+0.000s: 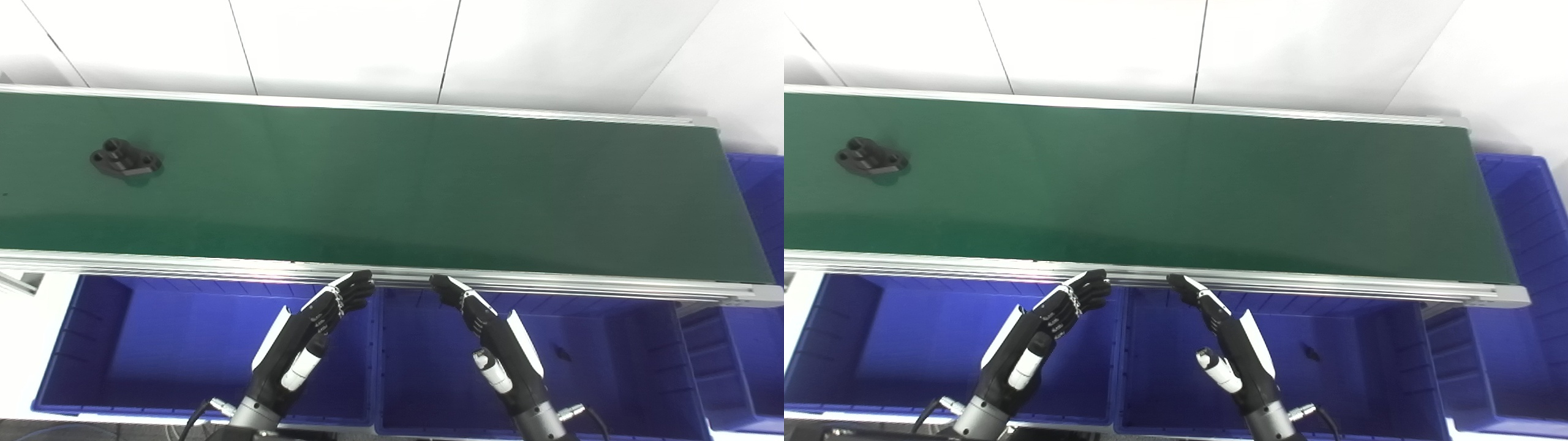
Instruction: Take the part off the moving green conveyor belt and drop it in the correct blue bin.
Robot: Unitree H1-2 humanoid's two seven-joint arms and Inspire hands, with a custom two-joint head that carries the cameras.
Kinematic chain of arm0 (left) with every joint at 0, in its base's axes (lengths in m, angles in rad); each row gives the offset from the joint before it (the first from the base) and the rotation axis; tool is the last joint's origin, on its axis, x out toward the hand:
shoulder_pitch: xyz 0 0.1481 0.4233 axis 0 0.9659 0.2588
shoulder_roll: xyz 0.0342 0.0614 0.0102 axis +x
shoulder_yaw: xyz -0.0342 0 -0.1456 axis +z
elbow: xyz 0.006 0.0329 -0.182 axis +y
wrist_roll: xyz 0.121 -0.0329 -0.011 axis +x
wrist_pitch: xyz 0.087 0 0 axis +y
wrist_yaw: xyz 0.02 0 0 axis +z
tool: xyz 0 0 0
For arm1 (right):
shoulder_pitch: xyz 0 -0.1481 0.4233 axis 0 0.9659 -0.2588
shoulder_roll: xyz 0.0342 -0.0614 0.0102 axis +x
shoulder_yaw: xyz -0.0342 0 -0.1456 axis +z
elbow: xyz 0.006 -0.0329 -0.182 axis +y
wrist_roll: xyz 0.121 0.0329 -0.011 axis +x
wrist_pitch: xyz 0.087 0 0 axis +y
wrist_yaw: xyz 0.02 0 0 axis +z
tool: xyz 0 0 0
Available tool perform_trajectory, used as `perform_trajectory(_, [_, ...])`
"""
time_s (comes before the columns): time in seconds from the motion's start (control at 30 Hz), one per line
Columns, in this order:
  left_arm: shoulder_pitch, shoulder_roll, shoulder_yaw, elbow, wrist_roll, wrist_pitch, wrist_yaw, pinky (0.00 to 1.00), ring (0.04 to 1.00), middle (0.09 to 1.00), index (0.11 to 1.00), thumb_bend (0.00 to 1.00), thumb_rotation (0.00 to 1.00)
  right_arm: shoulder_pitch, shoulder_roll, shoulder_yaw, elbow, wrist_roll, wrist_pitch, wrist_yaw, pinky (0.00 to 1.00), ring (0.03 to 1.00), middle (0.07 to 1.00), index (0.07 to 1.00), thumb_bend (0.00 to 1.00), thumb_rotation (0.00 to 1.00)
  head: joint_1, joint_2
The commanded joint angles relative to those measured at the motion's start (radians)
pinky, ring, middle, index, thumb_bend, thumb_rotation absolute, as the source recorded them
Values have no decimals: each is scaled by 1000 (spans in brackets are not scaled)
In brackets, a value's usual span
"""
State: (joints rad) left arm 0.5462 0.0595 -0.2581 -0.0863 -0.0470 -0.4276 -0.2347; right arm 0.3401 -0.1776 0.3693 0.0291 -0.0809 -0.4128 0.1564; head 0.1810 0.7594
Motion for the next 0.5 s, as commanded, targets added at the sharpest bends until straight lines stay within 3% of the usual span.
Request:
perform_trajectory(0.0, [6,-3,2,-6,14,-42,4,841,858,850,843,721,933,0,0,5,-8,2,-57,-8,874,886,878,850,858,1000,10,-22])
perform_trajectory(0.3, [-20,-14,1,65,38,-42,13,801,845,843,831,750,900,-23,-12,13,62,21,-57,-14,848,873,874,850,881,998,79,-121])
perform_trajectory(0.33, [-23,-18,0,75,46,-42,20,796,842,840,828,763,896,-27,-13,12,73,25,-57,-12,849,874,875,850,882,997,98,-151])
perform_trajectory(0.47, [-36,-23,-8,102,63,-42,41,762,822,822,803,791,880,-37,-15,10,104,34,-57,-12,835,863,869,841,890,995,114,-180])
